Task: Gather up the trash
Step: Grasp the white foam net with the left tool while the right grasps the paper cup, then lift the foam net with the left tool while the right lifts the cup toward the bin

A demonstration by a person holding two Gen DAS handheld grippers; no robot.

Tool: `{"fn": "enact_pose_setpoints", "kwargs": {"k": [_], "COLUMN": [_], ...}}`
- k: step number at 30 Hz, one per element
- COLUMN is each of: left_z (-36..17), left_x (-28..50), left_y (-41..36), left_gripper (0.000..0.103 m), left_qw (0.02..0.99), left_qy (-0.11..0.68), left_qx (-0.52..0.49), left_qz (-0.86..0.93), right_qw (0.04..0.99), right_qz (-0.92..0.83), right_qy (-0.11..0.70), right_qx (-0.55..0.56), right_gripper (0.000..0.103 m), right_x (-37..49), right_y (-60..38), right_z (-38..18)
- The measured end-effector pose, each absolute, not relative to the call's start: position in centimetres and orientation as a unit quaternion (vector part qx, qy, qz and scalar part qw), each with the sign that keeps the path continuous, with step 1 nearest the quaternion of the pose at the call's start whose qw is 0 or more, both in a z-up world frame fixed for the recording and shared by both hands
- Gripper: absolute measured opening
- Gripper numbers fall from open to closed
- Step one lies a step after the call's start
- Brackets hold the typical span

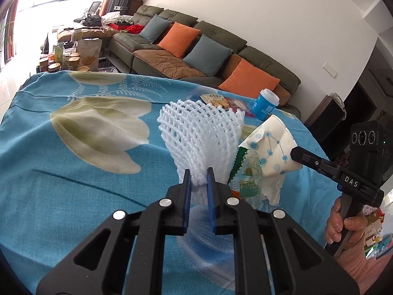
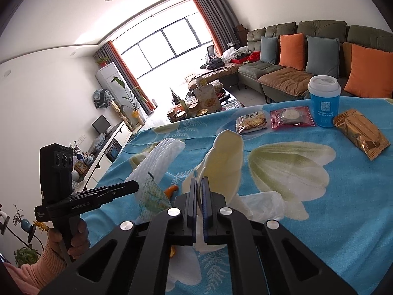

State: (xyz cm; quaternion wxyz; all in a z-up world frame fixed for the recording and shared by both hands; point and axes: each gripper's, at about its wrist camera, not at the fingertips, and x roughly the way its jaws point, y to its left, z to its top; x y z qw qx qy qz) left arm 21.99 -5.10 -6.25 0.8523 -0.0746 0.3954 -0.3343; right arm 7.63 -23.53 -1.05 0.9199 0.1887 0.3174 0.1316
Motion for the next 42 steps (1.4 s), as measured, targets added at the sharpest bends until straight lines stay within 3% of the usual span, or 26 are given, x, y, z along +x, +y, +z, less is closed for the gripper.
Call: {"fn": "enact_pose_setpoints", "kwargs": {"k": [16, 42], "left_z": [-4.5, -3.7], "left_x": [16.7, 11.8], "left_y": [-0.3, 3.3], "left_gripper": [0.012, 0.012], "left_qw": [0.876, 0.898], "left_qy": [0.366, 0.35], "left_qx": [-0.069, -0.058], "left_qz": [-0.307, -0.261], "right_qw": [0.932, 0.92], "right_qz": [0.145, 0.195], "right_qy": [0.281, 0.289], "right_qx": [0.178, 0.177], "right_gripper": [0.003, 0.003], "right_x": [6.3, 5.7], "right_y": [-22.3, -17.9], "right_z": [1.2, 0.3]}}
